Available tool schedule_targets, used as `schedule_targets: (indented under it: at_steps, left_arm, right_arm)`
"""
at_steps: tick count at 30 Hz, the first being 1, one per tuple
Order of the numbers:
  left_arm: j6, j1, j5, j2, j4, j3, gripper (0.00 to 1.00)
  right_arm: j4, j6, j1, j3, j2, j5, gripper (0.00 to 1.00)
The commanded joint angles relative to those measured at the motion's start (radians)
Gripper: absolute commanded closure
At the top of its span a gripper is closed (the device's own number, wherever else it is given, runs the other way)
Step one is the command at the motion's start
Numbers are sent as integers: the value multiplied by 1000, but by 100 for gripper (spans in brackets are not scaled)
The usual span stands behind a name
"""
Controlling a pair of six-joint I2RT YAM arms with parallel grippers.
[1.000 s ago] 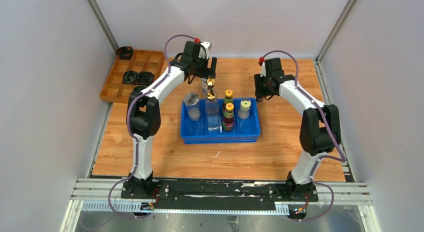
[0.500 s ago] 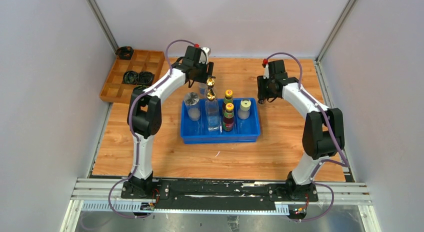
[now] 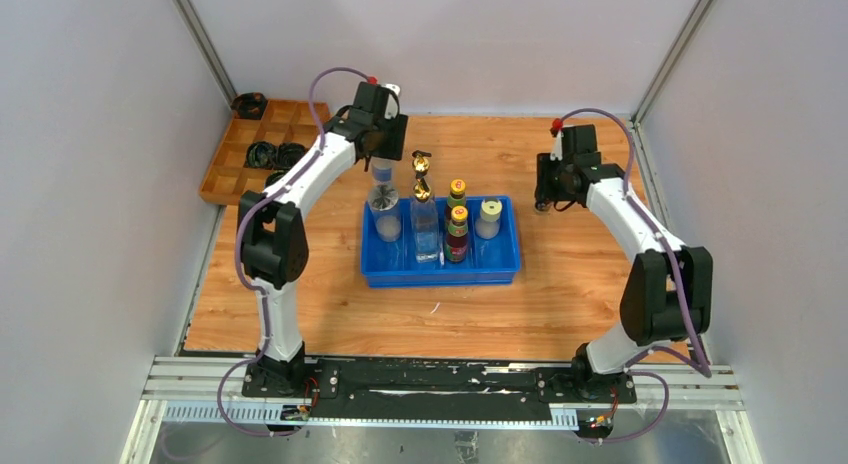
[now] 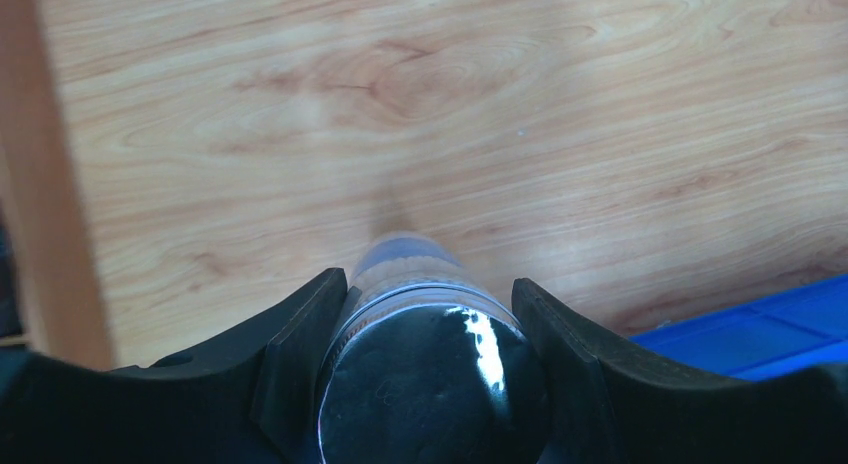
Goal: Organize the condiment bottles
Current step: Place the bottle at the center of the board.
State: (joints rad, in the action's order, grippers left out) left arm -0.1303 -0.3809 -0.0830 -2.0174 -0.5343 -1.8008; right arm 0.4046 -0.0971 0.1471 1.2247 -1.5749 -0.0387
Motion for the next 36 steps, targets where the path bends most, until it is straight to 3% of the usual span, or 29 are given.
schedule_targets:
  at_steps: [1,9,22,36]
  left_arm:
    - [-8,45,-87,150,-43,45,44]
    - [-90,71,-195,396,-112,278,45]
    - [-238,71,-208,849,-129,745,46]
    - [-306,71,-174,943,-43,979,45]
  right_arm:
    - [59,-29,-51,-50,95,25,64]
    - [91,-59,-86,-160,226,27,65]
    - [95,-131,-101,-369,378,133,65]
    - [55,-193,-104,-497,406,161,64]
